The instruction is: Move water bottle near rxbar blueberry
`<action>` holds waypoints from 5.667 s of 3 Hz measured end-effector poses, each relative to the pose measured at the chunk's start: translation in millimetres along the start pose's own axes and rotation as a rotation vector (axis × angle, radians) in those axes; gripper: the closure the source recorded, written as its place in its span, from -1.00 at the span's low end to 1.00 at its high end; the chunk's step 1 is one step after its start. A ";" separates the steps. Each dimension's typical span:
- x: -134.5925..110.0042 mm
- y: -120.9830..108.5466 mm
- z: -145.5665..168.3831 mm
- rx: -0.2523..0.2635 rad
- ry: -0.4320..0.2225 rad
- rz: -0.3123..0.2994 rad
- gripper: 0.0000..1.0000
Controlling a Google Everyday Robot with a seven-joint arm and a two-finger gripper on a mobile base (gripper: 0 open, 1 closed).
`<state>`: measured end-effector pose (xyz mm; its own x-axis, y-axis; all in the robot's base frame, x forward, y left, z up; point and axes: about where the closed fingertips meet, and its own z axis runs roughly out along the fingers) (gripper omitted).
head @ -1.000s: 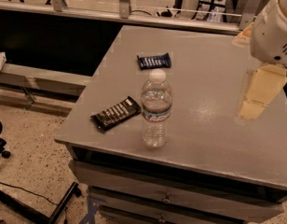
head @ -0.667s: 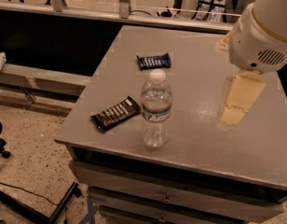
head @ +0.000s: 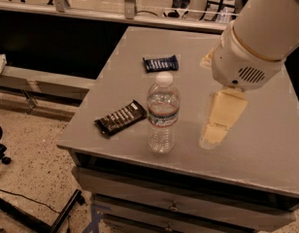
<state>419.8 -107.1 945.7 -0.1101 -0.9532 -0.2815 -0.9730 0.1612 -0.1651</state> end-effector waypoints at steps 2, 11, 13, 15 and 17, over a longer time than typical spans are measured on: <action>-41.5 14.6 6.2 -0.054 -0.120 0.012 -1.00; -42.5 -34.8 -9.5 -0.109 -0.800 0.134 1.00; -47.0 -80.3 -28.9 0.073 -0.821 0.301 1.00; -42.6 -131.2 -25.9 0.311 -0.893 0.502 1.00; -46.3 -166.3 -23.4 0.448 -0.875 0.582 1.00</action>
Offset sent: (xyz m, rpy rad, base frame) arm -0.0105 0.0759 0.0044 0.2493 0.0778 0.0485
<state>581.9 -95.8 1008.3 -0.1708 -0.2270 -0.9588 -0.6412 0.7644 -0.0668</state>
